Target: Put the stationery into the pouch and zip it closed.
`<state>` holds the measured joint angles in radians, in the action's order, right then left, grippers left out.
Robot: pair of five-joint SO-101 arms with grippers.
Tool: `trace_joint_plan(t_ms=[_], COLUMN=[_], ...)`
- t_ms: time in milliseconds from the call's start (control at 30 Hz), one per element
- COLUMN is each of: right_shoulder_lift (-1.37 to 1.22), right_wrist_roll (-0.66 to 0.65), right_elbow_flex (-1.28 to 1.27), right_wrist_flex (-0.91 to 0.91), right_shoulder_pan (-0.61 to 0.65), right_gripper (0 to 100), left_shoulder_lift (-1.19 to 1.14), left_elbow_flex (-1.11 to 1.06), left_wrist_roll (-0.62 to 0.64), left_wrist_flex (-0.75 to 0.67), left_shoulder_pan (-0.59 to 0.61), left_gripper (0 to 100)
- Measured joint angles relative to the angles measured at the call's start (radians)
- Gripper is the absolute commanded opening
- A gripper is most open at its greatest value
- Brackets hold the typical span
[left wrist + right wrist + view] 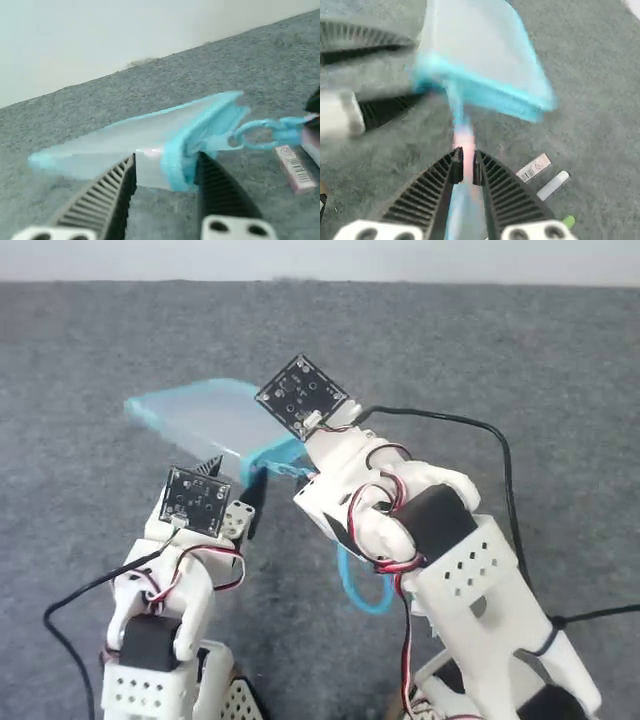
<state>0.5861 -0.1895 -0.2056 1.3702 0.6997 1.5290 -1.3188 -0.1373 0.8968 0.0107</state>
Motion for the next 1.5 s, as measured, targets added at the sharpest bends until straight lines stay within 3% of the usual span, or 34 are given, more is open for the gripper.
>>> trace_joint_plan(t_ms=[300,400,633,733,1000,1233,1500], right_shoulder_lift=[0.060,0.060,0.057,0.009,-0.399,-0.620,-0.707], right_wrist_roll=[-0.034,-0.037,-0.037,-0.037,-0.038,-0.038,-0.038], right_elbow_flex=[-0.101,-0.157,-0.361,-0.361,-0.226,-0.101,-0.057], right_wrist_flex=[0.002,-0.006,-0.164,-0.178,-0.184,-0.186,-0.216], right_shoulder_pan=[0.003,0.000,0.029,0.068,0.167,0.201,0.224], right_gripper=[0.7,0.8,1.0,3.3,30.0,30.7,30.9], left_shoulder_lift=[0.000,0.000,0.000,-0.011,-0.339,-0.669,-0.881], left_elbow_flex=[-0.009,-0.009,0.054,0.135,0.399,0.672,0.812], left_wrist_roll=[-0.008,-0.008,0.002,-0.002,-0.011,-0.097,-0.133], left_wrist_flex=[0.000,0.000,0.023,0.077,0.210,0.327,0.342], left_shoulder_pan=[0.021,0.038,0.311,0.370,0.471,0.608,0.686], left_gripper=[11,18,18,18,18,18,18])
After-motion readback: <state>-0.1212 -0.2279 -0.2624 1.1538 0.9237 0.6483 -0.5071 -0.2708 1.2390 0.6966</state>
